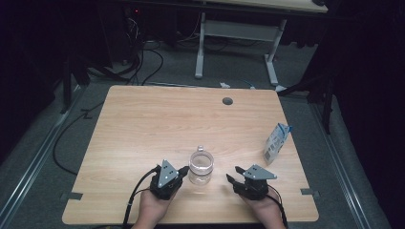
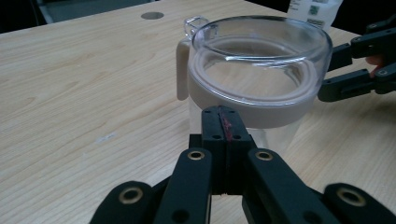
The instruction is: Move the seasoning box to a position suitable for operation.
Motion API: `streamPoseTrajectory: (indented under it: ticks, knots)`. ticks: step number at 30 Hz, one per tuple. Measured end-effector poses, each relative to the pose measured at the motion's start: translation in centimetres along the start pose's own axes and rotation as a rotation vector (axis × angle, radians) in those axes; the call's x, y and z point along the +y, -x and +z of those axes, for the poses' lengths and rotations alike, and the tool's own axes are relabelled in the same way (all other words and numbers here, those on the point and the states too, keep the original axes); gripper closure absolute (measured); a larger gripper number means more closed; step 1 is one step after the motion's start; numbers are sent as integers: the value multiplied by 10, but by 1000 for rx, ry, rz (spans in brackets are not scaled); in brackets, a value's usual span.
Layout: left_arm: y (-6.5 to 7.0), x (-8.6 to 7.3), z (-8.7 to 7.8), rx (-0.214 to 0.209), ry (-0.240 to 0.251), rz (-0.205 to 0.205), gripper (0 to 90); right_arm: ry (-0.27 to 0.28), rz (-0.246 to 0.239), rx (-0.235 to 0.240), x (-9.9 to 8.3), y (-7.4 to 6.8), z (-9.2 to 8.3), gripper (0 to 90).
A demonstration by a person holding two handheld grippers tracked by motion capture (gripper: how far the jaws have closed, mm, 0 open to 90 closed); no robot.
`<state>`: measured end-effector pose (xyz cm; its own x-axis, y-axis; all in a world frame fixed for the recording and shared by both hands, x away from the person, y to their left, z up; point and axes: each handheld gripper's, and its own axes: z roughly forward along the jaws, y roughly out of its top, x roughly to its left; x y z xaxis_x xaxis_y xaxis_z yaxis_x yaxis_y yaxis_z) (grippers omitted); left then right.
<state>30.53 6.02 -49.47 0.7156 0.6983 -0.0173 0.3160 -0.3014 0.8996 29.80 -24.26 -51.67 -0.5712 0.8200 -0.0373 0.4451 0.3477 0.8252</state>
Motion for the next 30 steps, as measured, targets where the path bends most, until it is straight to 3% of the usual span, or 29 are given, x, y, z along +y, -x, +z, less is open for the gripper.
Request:
streamPoseTrajectory:
  ticks: [12, 30]
  knots:
    - [10, 2, 5, -49, 9, -27, 900, -5, -1, -6, -2, 0, 0, 509]
    - [27, 14, 24, -106, 21, 5, 900, -8, 41, -65, -17, 10, -22, 511]
